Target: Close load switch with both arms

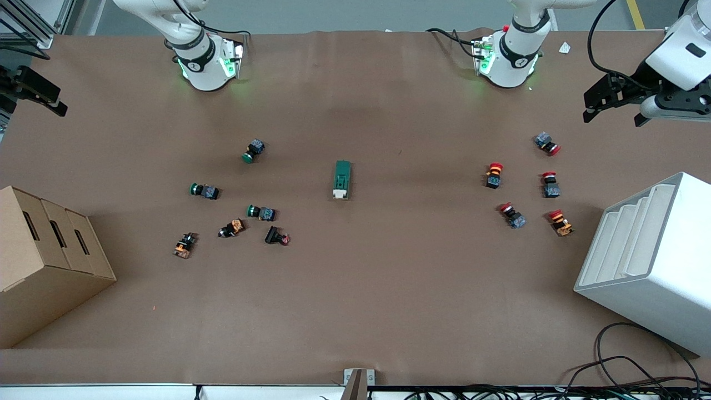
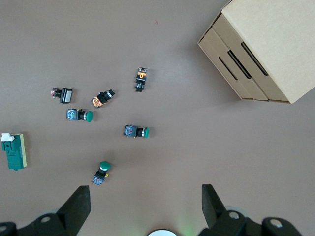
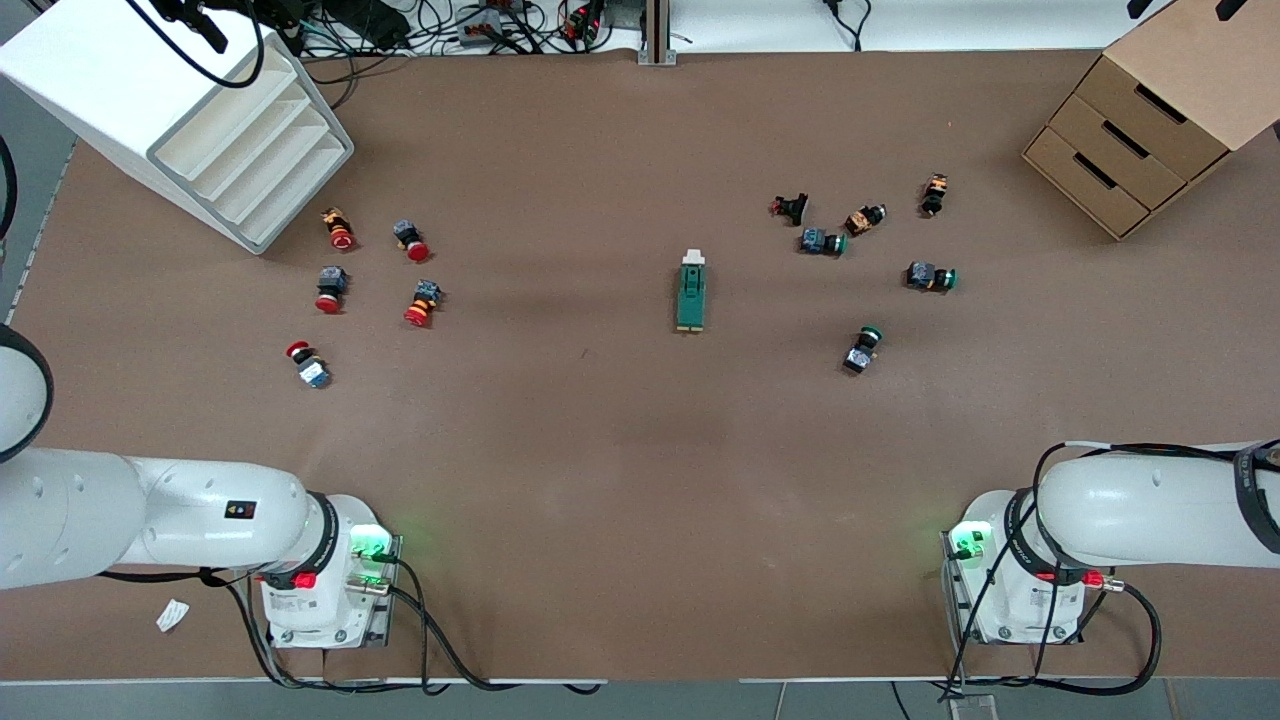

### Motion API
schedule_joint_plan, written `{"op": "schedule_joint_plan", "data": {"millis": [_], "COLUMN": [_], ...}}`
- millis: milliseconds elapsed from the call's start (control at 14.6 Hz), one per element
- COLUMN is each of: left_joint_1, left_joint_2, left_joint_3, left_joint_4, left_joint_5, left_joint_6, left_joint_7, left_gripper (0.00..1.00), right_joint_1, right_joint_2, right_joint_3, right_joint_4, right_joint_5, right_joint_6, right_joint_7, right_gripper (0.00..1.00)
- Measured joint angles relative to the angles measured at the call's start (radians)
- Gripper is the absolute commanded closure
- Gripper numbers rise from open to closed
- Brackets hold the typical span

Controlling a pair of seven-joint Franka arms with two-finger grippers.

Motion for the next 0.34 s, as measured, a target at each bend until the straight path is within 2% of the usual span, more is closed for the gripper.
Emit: {"op": "schedule_joint_plan", "data": {"millis": [341], "left_joint_1": [0.0], "left_joint_2": [0.0], "left_joint_3": [0.0], "left_joint_4": [0.007], "left_joint_5": [-0.001], "left_joint_6": [-0.023], "left_joint_7": [0.0], "left_gripper": [0.0], "right_joint_1": [0.005], "right_joint_2": [0.0], "right_joint_3": [0.002], "right_joint_4": [0.0], "right_joint_5": [0.0], "right_joint_6": [0.008], "right_joint_7": [0.0], "right_gripper": [0.0]}}
